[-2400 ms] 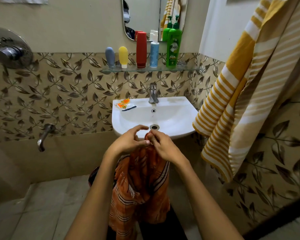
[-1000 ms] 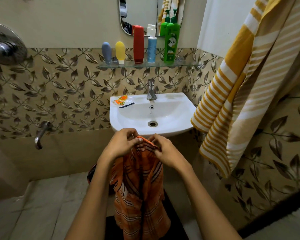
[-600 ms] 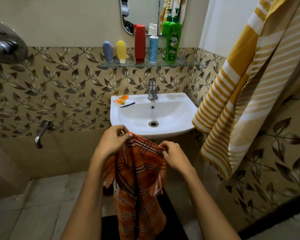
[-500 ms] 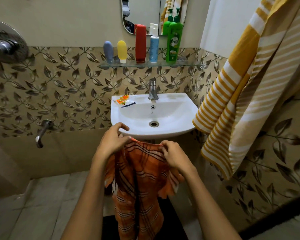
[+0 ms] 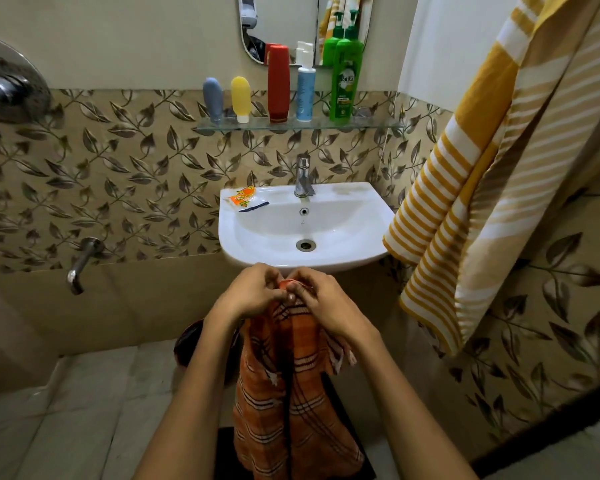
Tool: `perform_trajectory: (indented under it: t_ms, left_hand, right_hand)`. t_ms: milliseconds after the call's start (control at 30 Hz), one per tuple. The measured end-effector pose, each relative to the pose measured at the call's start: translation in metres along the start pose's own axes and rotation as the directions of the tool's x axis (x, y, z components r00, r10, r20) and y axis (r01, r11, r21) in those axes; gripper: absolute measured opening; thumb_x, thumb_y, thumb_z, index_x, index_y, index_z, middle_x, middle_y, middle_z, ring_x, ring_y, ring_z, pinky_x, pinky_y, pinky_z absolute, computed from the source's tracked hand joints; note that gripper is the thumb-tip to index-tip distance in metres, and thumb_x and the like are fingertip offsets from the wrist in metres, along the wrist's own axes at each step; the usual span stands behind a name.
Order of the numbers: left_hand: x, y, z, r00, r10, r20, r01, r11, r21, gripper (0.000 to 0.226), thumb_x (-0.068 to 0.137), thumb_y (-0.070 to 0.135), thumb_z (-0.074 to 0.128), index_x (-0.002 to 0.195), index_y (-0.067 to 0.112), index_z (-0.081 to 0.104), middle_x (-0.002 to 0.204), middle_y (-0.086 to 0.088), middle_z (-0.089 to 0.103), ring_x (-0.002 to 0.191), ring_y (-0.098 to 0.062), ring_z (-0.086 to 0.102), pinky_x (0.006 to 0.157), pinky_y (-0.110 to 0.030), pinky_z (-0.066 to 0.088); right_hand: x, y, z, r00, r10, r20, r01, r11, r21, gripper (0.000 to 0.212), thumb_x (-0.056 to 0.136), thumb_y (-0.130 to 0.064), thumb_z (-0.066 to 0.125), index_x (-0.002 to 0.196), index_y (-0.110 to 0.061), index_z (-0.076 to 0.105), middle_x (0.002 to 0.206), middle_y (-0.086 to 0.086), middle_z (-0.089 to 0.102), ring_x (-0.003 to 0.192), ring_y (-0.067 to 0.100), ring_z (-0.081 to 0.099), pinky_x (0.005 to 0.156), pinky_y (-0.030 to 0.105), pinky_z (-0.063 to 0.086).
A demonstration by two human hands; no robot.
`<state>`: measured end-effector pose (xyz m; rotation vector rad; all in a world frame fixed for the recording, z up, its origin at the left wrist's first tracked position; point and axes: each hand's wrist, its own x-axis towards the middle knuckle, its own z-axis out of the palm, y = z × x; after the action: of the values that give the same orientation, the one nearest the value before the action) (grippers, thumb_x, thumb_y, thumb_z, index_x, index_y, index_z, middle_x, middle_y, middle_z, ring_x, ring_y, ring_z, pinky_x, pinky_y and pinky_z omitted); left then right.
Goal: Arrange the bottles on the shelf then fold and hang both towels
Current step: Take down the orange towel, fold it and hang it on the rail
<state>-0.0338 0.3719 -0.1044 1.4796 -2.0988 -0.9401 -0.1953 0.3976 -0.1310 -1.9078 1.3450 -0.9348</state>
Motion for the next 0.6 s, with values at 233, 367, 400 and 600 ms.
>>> perform_trajectory:
  t_ms: [233, 367, 400, 600]
  left_hand:
    - [-0.006, -0.006, -0.007, 0.997, 0.019, -0.073, -0.023, 0.998, -0.064, 0.028, 0.081, 0.020, 0.069, 0.061, 0.016, 0.050, 0.051, 0.003, 0.040, 0.049, -0.011, 0.035, 0.050, -0.028, 0.027]
    - [-0.007, -0.008, -0.011, 0.995, 0.012, -0.100, -0.022, 0.995, -0.093, 0.024, 0.083, 0.020, 0.067, 0.069, 0.008, 0.053, 0.052, 0.001, 0.039, 0.047, -0.012, 0.036, 0.049, -0.029, 0.029]
    - [-0.007, -0.010, -0.012, 0.994, 0.008, -0.114, -0.018, 0.996, -0.090, 0.024, 0.083, 0.020, 0.067, 0.070, 0.006, 0.053, 0.052, 0.000, 0.039, 0.048, -0.013, 0.036, 0.050, -0.029, 0.029]
    - [-0.003, -0.017, -0.015, 0.976, -0.063, -0.206, 0.051, 0.997, -0.065, 0.027, 0.082, 0.022, 0.067, 0.067, 0.008, 0.051, 0.055, 0.001, 0.038, 0.054, -0.015, 0.037, 0.056, -0.030, 0.027]
  right_hand:
    - [-0.011, 0.016, -0.010, 0.993, 0.122, -0.002, -0.122, 0.990, -0.065, 0.022, 0.090, -0.009, 0.047, 0.096, -0.028, 0.057, 0.096, -0.008, 0.064, 0.090, 0.007, 0.061, 0.080, 0.034, 0.054]
    - [-0.015, 0.026, -0.015, 0.978, 0.198, -0.061, -0.204, 0.972, -0.121, 0.020, 0.090, -0.012, 0.048, 0.099, -0.025, 0.061, 0.099, -0.005, 0.066, 0.090, 0.010, 0.061, 0.078, 0.032, 0.053]
    - [-0.016, 0.028, -0.017, 0.974, 0.211, -0.081, -0.220, 0.966, -0.134, 0.019, 0.090, -0.013, 0.050, 0.098, -0.025, 0.063, 0.097, -0.005, 0.066, 0.088, 0.010, 0.062, 0.076, 0.031, 0.053]
    - [-0.018, 0.031, -0.031, 0.963, 0.187, -0.195, -0.200, 0.978, -0.052, 0.010, 0.085, -0.031, 0.067, 0.081, -0.022, 0.068, 0.072, -0.008, 0.066, 0.068, 0.001, 0.061, 0.060, 0.016, 0.046]
